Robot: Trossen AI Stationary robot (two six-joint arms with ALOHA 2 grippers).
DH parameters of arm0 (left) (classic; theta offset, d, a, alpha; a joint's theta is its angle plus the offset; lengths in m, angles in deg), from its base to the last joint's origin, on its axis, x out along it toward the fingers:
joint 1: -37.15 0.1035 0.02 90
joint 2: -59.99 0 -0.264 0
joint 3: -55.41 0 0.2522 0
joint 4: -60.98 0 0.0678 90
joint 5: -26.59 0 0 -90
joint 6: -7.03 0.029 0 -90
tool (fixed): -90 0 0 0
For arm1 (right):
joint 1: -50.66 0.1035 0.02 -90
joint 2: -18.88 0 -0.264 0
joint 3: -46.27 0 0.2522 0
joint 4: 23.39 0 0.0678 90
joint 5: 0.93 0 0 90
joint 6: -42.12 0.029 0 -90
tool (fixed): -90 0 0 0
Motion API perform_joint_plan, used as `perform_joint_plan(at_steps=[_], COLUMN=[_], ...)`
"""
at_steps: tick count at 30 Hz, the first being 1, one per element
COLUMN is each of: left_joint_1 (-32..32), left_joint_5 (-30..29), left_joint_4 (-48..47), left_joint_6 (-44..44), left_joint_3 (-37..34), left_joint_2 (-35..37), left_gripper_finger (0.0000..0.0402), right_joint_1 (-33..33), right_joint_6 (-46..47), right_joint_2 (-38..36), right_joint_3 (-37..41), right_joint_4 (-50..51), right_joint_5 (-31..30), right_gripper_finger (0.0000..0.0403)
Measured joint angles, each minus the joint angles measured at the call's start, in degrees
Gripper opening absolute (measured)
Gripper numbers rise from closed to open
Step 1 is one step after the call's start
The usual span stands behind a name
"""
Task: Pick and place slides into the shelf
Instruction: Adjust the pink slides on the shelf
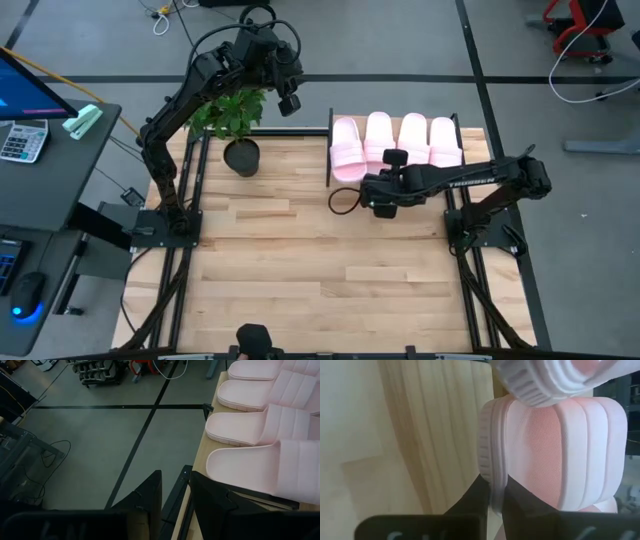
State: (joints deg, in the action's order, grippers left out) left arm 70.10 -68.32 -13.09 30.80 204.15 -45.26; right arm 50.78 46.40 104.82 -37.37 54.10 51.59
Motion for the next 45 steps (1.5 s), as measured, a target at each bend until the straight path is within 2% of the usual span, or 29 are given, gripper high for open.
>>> perform_joint_plan(at_steps=[9,16,21,31,40,45], left_joint_1=[0.0,0.0,0.0,0.0,0.0,0.0], left_joint_5=[0.0,0.0,0.0,0.0,0.0,0.0], left_joint_4=[-0.1,-0.1,-0.1,-0.1,-2.6,-2.7], left_joint_6=[0.0,0.0,0.0,-0.1,0.0,0.0], left_joint_3=[0.0,0.0,0.0,0.0,0.0,0.0], left_joint_2=[0.0,0.0,0.0,0.0,0.0,0.0], left_gripper_finger=[0.0107,0.0107,0.0107,0.0107,0.0107,0.0107], right_joint_1=[0.0,0.0,0.0,-1.6,-1.6,-2.1], right_joint_6=[-2.8,-6.5,-9.4,-10.5,-10.9,-11.0], right_joint_2=[-4.2,-7.0,-7.2,-7.4,-9.0,-9.1], right_joint_3=[0.0,0.0,0.0,0.0,0.0,0.0], right_joint_4=[1.0,0.9,1.0,1.0,1.4,1.3], right_joint_5=[5.4,7.0,12.3,15.9,16.7,18.0], right_gripper_finger=[0.0029,0.0029,0.0028,0.0030,0.0028,0.0038])
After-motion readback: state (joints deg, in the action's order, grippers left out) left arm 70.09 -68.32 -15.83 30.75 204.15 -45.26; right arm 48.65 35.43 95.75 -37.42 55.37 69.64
